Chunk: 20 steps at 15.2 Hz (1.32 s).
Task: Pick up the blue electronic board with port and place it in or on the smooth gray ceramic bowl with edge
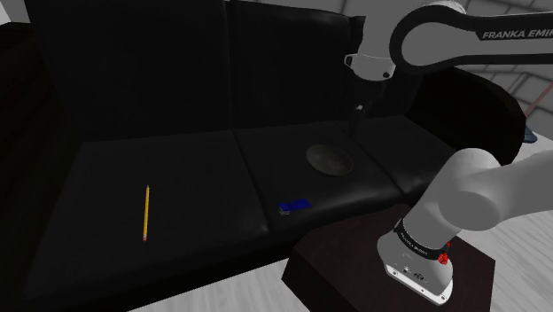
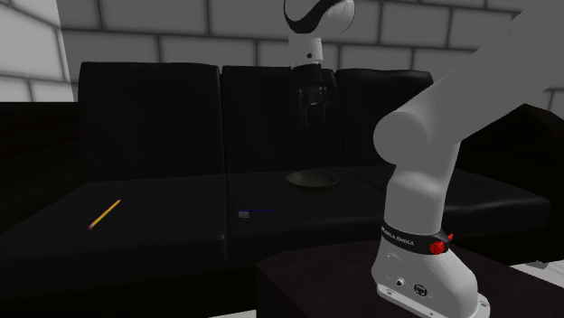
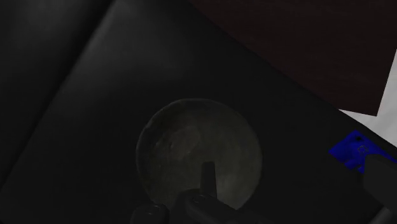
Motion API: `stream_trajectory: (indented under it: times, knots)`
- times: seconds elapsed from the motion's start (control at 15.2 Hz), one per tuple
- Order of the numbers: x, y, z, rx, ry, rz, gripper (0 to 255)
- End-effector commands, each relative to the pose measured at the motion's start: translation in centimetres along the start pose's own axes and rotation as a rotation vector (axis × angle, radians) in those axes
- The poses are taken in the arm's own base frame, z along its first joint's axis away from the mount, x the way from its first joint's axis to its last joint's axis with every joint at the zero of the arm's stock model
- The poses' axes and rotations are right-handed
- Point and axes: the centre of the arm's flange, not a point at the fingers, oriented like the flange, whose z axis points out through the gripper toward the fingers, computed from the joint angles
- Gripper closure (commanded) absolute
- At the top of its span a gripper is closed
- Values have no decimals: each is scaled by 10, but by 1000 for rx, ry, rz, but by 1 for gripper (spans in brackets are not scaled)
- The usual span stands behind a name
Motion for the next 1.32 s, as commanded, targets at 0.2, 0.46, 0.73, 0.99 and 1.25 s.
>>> stream_trajectory:
  times: [0.2,0.46,0.73,0.99,1.25]
  knots:
    - [21,-43,38,10,51,-87,0]
    - [38,-78,69,17,89,-157,0]
    - [52,-115,99,25,128,-227,0]
    - [66,-153,128,32,166,-297,0]
    - [78,-192,157,39,205,-367,0]
